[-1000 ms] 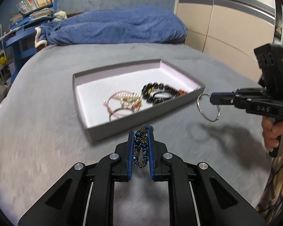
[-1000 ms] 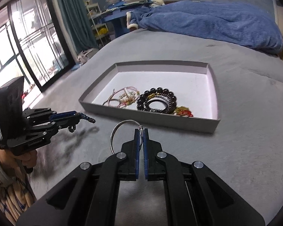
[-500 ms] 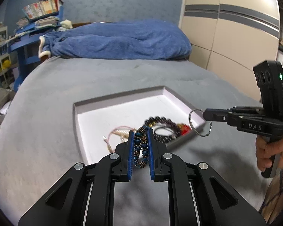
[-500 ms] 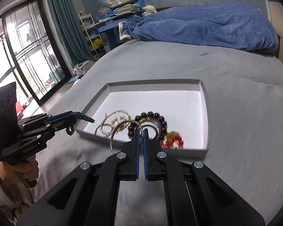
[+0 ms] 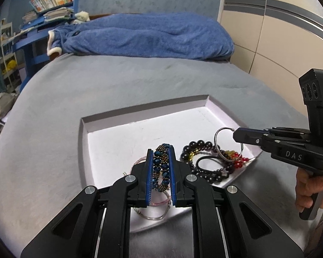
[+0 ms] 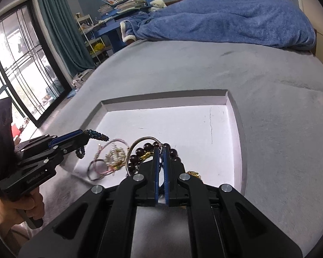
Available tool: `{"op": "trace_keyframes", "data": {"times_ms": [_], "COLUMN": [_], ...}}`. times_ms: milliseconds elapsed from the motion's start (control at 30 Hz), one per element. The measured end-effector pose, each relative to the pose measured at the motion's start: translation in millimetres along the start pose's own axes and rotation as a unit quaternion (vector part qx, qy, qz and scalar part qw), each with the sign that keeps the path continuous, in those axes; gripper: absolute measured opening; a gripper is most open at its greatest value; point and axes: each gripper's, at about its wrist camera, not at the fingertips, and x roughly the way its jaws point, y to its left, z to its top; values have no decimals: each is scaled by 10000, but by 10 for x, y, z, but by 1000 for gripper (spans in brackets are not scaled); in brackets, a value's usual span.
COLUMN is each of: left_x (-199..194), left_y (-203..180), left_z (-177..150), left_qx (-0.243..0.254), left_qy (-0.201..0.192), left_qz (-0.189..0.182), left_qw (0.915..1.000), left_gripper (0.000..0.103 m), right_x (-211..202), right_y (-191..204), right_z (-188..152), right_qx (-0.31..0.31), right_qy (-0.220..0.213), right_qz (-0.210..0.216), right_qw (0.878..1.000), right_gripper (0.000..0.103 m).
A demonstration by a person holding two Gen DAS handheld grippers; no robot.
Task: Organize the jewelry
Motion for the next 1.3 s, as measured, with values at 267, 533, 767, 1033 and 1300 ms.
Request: {"op": "trace_keyframes", "data": {"times_ms": [267,533,767,1033,1300], "left_x": [218,293,195,-10,-307], "left_y": [61,20,-10,-65,-93], "left_z": [-23,-40,-32,-36,-83], "left_qx": [-31,12,92,108,22], "left_qy": [231,420,260,-16,-331], "left_qz": [184,226,260,275,382], "left_qw": [9996,9989,9993,9996,9987], "left_gripper": [14,16,55,89,95], "right_x": [165,258,180,2,-229], "right_y": [-27,27,28,31,-10], "right_z": [-23,-71,-68,-110,-187], "right_qx": [-120,-316,-345,-385,-331], "right_qy": [119,286,217,137,13], "right_qz": [-356,-508,-487,-412,-425], "right_qw": [9992,9978,9980,9983,9985], "right_gripper": [3,4,30,56,72]}}
